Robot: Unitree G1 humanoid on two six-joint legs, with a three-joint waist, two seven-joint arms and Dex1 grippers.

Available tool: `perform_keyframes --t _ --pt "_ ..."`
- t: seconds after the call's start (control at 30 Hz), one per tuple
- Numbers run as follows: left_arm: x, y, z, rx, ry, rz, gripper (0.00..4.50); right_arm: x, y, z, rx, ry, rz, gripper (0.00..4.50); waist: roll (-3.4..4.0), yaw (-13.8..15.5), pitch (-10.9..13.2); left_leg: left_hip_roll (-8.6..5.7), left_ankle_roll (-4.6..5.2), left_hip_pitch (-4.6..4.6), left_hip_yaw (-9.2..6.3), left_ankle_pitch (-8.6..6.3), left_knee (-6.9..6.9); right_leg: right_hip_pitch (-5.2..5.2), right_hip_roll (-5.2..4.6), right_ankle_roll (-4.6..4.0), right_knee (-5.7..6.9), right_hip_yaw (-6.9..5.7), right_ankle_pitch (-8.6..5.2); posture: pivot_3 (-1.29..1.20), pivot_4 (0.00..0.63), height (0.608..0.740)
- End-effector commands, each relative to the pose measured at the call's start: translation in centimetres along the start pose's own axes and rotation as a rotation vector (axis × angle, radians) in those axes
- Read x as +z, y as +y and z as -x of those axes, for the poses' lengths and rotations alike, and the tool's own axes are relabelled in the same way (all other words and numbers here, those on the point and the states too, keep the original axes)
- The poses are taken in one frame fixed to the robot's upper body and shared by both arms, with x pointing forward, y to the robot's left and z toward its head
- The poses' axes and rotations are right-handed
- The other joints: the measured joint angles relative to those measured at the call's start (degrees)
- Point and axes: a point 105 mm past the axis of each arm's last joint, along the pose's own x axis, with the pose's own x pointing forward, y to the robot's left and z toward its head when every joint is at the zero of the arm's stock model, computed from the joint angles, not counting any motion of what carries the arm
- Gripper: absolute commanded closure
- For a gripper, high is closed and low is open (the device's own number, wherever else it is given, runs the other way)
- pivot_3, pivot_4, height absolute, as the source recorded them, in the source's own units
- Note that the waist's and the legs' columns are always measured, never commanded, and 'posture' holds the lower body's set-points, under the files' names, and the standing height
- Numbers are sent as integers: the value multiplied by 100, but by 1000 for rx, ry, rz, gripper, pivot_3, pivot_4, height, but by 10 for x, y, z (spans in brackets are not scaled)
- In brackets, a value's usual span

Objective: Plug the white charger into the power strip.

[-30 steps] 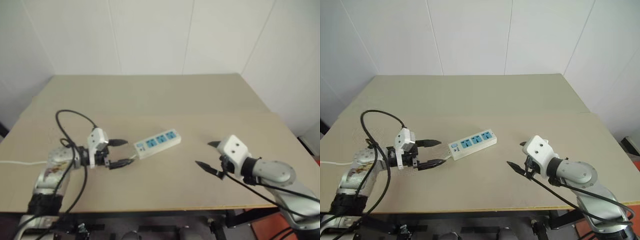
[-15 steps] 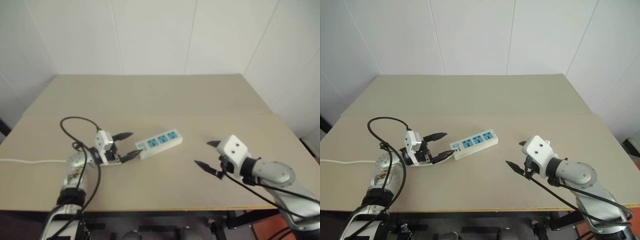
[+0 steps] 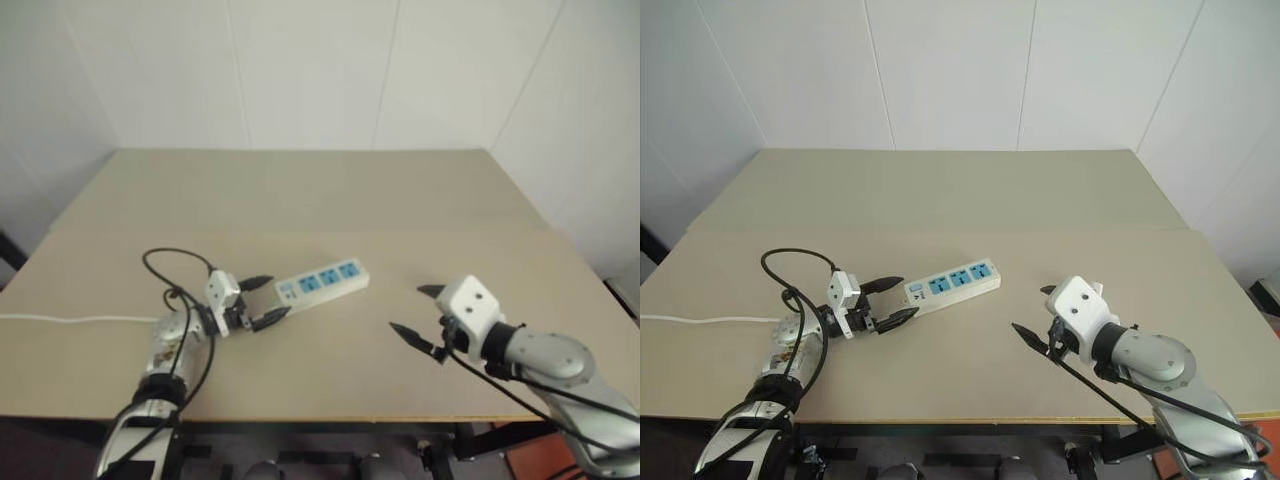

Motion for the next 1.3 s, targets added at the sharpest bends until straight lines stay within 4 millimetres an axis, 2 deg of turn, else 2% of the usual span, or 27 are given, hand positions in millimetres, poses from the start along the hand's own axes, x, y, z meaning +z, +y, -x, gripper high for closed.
perform_keyframes --t 0.03,0.43,0.53,0.6,0.67,0.87,1.0,1.1,1.2,1.3 --pt "-6 -6 -6 -23 16 -7 24 10 -4 5 -38 -29 32 0 3 0 -5 0 0 3 0 0 0 2 0 0 0 0 0 0 150 740" --pt "-16 -15 -11 -91 50 29 24 10 -6 2 -51 -23 34 0 6 13 -25 -1 0 14 0 0 -1 14 0 2 -2 0 -1 0 150 740" --pt "-17 -18 -13 -117 52 38 611 10 -6 2 -52 -22 37 0 10 16 -27 -2 0 28 -1 0 -1 31 0 4 -6 -1 -2 0 150 740" --pt "-19 -18 -14 -116 62 28 1232 10 -6 2 -52 -22 37 0 10 16 -27 -1 1 52 -2 -1 -7 57 0 6 -17 -2 -4 0 150 740" --pt "-18 -18 -15 -121 66 15 1318 10 -6 2 -51 -22 38 0 10 16 -27 1 3 80 -7 -2 -16 96 0 7 -44 -10 -4 0 150 740" --pt "-14 -20 -14 -165 64 -11 1318 10 -9 3 -57 -17 36 0 10 15 -27 1 2 76 -9 -2 -17 96 0 10 -49 -11 -2 0 150 740" --pt "-10 -23 -8 -207 67 -28 1318 12 -24 5 -84 6 22 0 10 -2 -27 1 3 75 -9 -2 -16 94 0 10 -49 -11 -2 0 150 740" --pt "-9 -27 -5 -251 74 -28 1318 14 -37 12 -66 28 81 0 10 1 -27 2 3 75 -9 -2 -20 93 1 10 -51 -11 -2 0 150 740" --pt "-7 -33 -4 -298 76 -26 1318 8 -51 22 -2 99 212 0 9 4 -27 2 4 71 -8 -3 -21 92 0 10 -57 -11 -2 0 150 740" --pt "-7 -37 -4 -329 82 -31 1318 -6 -71 35 93 202 407 0 9 2 -26 3 5 72 -5 -4 -22 92 -1 10 -59 -10 -2 0 150 740"
